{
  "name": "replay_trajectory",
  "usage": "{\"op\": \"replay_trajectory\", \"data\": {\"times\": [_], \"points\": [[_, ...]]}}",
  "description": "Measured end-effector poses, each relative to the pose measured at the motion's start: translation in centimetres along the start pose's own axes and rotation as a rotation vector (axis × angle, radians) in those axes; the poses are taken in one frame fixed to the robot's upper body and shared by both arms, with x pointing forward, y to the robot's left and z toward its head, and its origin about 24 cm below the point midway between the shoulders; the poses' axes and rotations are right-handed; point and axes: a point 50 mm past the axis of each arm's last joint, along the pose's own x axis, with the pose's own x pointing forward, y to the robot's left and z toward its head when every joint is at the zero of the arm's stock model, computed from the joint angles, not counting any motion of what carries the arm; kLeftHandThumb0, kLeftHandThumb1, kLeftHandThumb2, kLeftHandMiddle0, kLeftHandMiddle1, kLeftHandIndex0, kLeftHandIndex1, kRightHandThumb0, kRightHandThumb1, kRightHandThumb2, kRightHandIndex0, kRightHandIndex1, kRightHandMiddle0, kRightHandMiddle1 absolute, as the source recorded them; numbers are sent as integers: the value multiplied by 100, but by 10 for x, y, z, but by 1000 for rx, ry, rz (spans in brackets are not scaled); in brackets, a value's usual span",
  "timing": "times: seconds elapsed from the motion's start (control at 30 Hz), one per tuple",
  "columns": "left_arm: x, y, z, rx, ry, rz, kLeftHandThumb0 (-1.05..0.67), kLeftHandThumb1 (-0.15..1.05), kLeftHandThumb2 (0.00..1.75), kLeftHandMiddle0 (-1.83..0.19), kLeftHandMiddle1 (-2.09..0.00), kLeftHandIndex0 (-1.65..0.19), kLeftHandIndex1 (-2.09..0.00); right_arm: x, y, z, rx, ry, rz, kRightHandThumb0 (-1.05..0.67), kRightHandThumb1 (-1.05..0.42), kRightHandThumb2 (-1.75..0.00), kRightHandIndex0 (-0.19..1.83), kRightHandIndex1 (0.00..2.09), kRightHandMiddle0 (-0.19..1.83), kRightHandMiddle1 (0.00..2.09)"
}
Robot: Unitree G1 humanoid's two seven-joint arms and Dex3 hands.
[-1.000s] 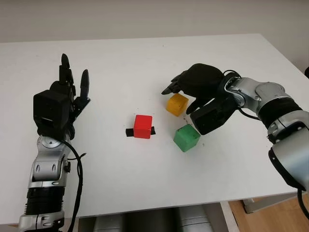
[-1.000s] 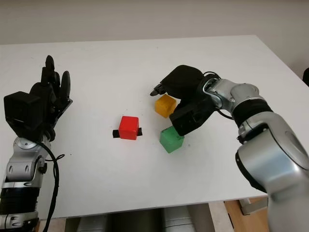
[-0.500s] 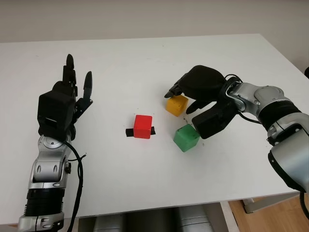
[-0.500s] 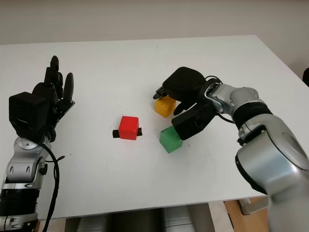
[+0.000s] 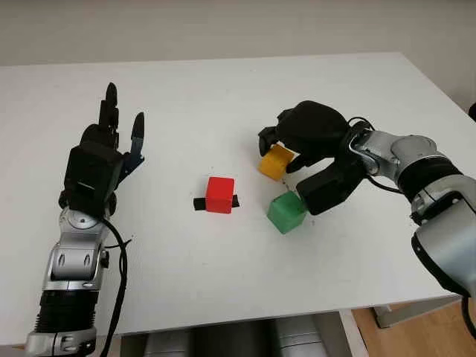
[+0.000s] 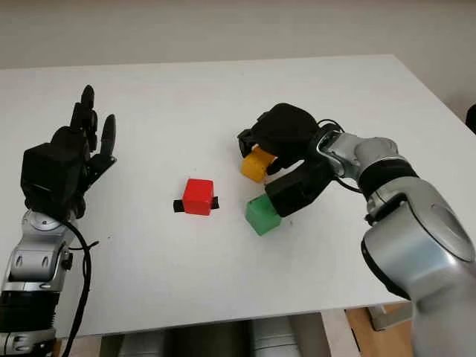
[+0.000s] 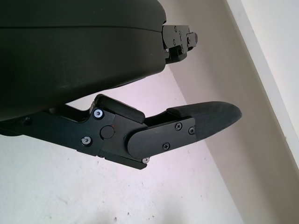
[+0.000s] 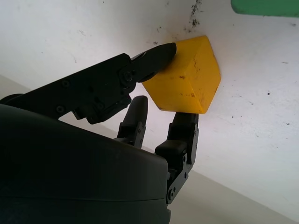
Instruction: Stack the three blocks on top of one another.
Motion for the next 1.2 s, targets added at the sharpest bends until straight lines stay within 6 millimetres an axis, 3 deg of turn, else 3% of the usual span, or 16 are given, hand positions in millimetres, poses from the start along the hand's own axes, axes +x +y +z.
{"op": "replay_trajectory", "data": {"times": [0.2, 0.33, 0.53, 0.87, 1.2], "points": [[0, 0, 1, 12, -15, -1, -77, 105, 70, 7, -6, 9, -7, 0, -2, -4, 41, 40, 19, -30, -91, -5, 53, 25, 59, 95], [0, 0, 1, 17, -7, -2, -77, 105, 70, 7, -6, 9, -7, 1, -10, -9, 170, 90, -19, -32, -92, -6, 50, 17, 52, 106], [0, 0, 0, 17, -6, -1, -77, 105, 70, 7, -5, 9, -7, 2, -28, -18, 398, 137, -63, -32, -94, -6, 43, 9, 41, 129], [-1, -1, -1, 9, -2, -4, -77, 105, 70, 8, -5, 10, -6, 10, -64, -14, 570, 32, -89, -39, -94, -5, 40, 7, 37, 154], [-2, -2, -2, 0, 3, -6, -76, 105, 71, 11, -5, 12, -5, 25, -75, 5, 713, -63, 25, -43, -89, -5, 38, 5, 43, 148]]}}
